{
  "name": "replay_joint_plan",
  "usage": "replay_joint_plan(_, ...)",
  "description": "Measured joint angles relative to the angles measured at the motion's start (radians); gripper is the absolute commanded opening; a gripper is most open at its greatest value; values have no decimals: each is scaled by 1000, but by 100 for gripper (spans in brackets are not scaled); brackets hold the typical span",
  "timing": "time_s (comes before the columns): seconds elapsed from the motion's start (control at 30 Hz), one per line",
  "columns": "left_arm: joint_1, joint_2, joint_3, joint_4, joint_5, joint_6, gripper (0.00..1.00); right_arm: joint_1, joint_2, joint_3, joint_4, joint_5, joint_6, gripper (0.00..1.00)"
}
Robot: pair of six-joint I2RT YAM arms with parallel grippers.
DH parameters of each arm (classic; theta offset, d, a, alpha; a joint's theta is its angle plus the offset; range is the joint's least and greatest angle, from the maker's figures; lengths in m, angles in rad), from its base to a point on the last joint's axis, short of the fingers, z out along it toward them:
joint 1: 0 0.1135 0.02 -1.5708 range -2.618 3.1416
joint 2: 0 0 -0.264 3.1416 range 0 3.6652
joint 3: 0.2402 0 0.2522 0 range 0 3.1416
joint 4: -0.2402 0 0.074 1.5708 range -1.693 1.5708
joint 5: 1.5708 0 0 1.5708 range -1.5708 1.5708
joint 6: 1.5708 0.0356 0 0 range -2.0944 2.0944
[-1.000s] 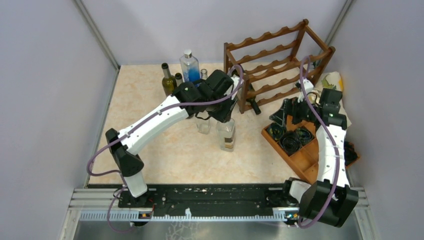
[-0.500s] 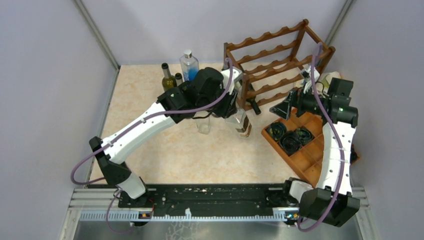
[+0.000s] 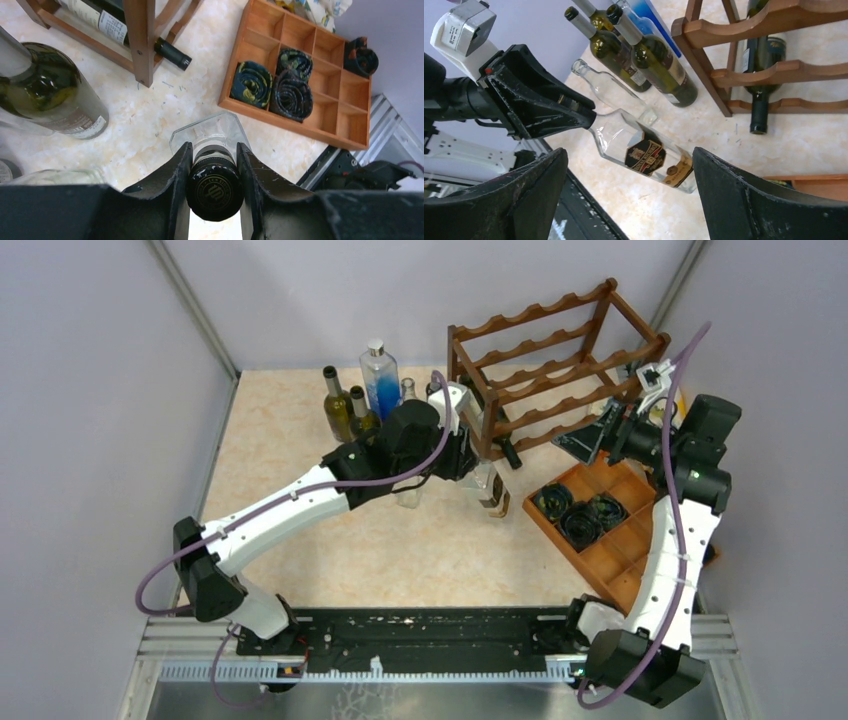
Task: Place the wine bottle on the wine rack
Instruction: Pick up the wine bottle from the center of the board.
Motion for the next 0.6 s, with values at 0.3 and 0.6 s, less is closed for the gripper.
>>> replay_joint_plan(0.3, -37, 3, -16, 209, -101, -16, 0, 0, 0, -80, 81, -54, 216, 93)
replay_joint_plan(0.6, -52, 45, -5, 304, -106, -7, 0, 0, 0, -260, 177, -69, 521, 94)
